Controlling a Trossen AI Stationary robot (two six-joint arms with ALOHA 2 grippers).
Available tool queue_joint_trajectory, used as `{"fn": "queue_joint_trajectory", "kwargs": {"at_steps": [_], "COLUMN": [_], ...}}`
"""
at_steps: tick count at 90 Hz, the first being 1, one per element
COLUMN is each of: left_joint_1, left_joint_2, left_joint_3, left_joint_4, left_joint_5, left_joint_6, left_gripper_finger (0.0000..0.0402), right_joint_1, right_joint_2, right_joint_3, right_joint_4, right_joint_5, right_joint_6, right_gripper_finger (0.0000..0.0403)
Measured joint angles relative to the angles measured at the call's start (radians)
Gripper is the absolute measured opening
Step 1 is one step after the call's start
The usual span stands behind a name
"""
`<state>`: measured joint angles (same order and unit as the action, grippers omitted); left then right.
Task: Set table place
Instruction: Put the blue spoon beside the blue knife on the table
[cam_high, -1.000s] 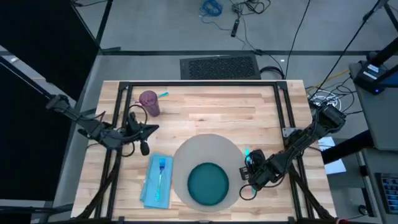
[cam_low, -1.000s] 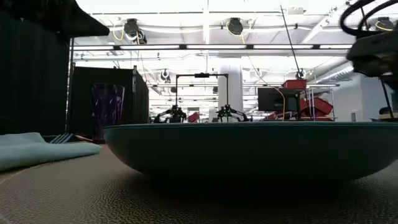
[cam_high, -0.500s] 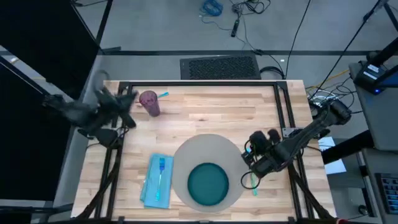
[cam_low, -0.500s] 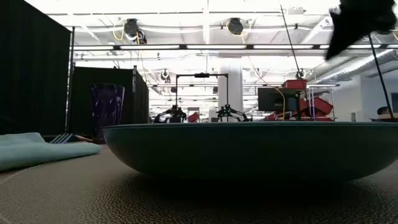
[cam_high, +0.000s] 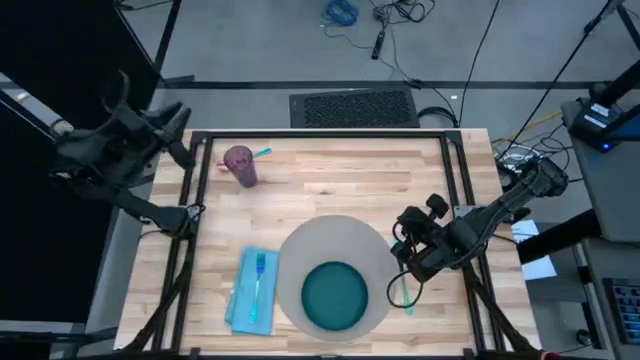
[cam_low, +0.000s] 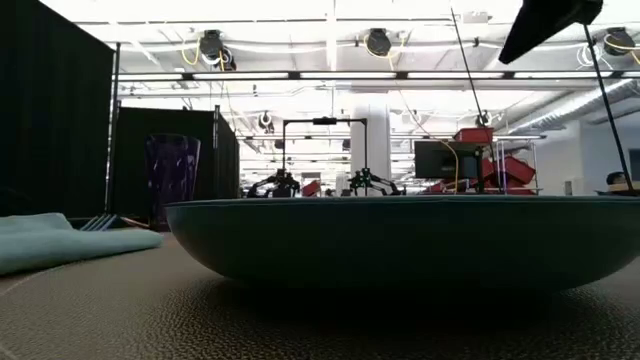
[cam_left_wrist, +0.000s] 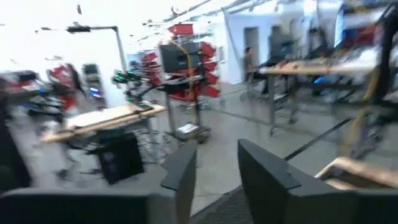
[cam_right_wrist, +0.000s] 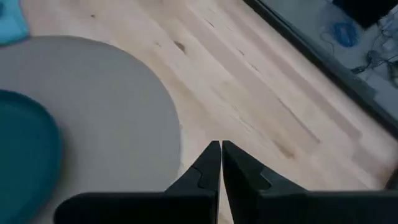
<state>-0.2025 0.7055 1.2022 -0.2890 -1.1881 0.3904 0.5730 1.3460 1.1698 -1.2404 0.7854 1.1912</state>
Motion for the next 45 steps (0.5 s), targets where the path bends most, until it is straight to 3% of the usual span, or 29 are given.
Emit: {"fn": "queue_joint_trajectory", "kwargs": {"at_steps": [14,24,32,45], "left_joint_1": [0.169,0.319,0.456,0.746], "left_joint_2": [0.077,0.157,0.243,0.418], "left_joint_3": [0.002,0.058,0.13,0.304], "left_joint_4": [0.158,0.161,0.04,-0.336], "left_joint_5": [0.02,0.076,0.2,0.53], "left_joint_6": [0.154,0.185,0.092,-0.142], "left_gripper_finger": [0.0148,0.015,0.015,0.015], "right_joint_1": [-0.043,-0.075,-0.083,-0.108], "right_joint_2": [0.0,0.0,0.0,-0.003], "right_joint_3": [0.0,0.0,0.0,0.0], "right_joint_4": [0.079,0.088,0.09,0.106], "right_joint_5": [-0.001,0.019,0.096,0.18], "right_joint_6": [-0.006,-0.019,-0.083,-0.188], "right_gripper_finger": [0.0034,0.0065,0.0089,0.0117]}}
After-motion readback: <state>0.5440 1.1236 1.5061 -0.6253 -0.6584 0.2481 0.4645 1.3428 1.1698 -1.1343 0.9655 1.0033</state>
